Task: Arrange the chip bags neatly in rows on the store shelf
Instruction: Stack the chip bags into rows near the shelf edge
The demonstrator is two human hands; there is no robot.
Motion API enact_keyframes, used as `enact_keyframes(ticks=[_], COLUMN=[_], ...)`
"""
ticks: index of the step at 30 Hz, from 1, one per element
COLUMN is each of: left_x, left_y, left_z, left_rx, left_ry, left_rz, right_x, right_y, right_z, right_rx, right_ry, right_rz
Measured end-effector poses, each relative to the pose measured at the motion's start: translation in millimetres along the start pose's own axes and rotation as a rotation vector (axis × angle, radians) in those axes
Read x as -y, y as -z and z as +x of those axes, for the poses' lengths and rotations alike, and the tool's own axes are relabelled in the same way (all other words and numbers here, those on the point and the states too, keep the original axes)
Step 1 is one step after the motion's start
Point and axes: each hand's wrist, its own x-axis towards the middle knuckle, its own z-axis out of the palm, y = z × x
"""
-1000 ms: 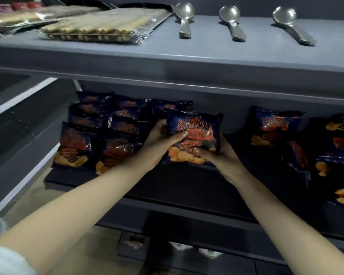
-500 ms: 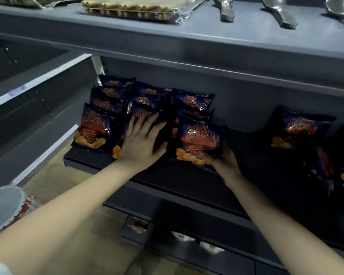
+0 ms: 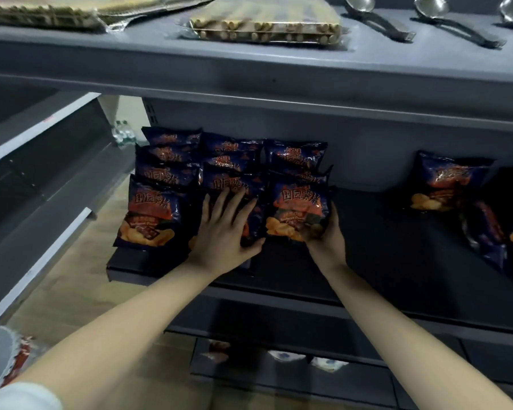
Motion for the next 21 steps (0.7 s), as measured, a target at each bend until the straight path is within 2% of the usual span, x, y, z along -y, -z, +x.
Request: enact_keyframes(ticks=[5, 8, 21], left_x=[1.5, 2.4, 6.3], left_y=[-7.2, -8.3, -12.1], left_z=[2.2, 1.4, 0.7], left_rx=[-0.027, -0.047, -0.071], left_ry=[-0.018, -0.027, -0.055], left_rz=[-0.001, 0.000, -0.011], right_x=[-3.4, -5.8, -5.5], right_y=[-2.6, -4.9, -10.4], right_z=[-5.6, -12.4, -17.3], right_rx=[-0.138, -0.213, -0.215], right_ry=[0.056, 0.115, 0.077], right_rz=[-0.149, -0.099, -0.178])
